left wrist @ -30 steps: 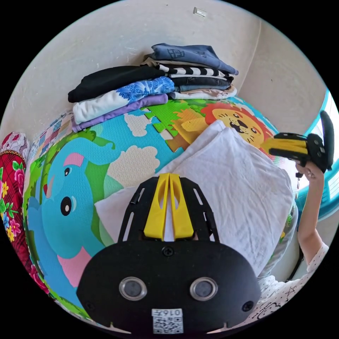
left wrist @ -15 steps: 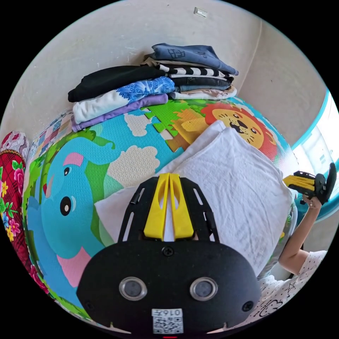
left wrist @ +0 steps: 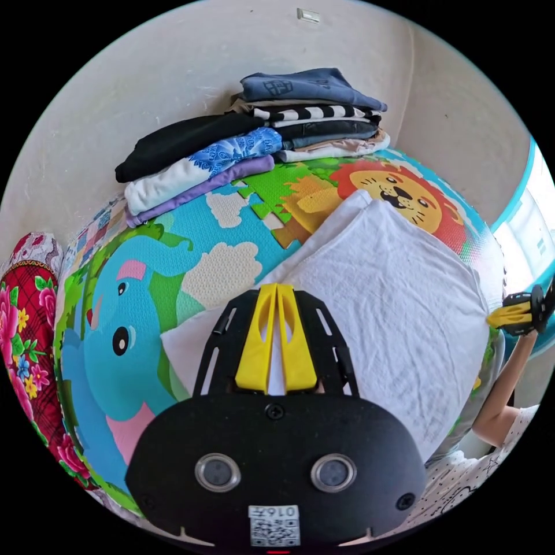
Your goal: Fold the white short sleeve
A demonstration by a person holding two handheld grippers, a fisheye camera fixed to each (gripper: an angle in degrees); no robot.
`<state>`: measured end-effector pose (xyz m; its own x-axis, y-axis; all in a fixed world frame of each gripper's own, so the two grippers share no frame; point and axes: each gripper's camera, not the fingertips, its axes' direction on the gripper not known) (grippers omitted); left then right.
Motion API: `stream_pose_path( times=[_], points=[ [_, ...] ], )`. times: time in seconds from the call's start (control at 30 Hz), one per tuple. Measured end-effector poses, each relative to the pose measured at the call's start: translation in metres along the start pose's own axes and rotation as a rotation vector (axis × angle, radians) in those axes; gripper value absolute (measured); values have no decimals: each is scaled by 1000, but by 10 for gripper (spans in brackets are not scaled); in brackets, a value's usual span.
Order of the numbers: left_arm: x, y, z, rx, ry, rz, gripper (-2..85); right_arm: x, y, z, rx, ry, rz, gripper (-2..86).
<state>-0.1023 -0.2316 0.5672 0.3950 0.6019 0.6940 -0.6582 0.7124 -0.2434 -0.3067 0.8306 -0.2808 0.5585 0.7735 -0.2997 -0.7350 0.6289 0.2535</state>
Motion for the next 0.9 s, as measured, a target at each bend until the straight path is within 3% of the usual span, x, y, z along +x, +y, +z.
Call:
stream_pose_path(
  times=[0.13,0.27,0.4,0.57,0.67,0.77,0.9],
  points=[
    [-1,5,-5,0,48,-25,-10,17,12,-37,76,85,59,-4],
    [11,10,-14,0,39,-20,-10,10,-5,-62,183,17,-56,-4],
    [27,16,-24,-1,30,-15,-9,11,-34,-38,-2,32,-110,-4],
    [34,32,-64,50,84,-72,-2,45,-35,-64,14,-78,-29,-4],
    [79,68,-131,229,84,29,28,43,-43,-78,4,-26,-58,-4],
    [148,123,-172,245,141,264,75,37,-49,-91,1,40,-114,-4],
    [242,216,-181,210,-203,447,140,48,-57,-109,7,18,-96,-4]
  ],
)
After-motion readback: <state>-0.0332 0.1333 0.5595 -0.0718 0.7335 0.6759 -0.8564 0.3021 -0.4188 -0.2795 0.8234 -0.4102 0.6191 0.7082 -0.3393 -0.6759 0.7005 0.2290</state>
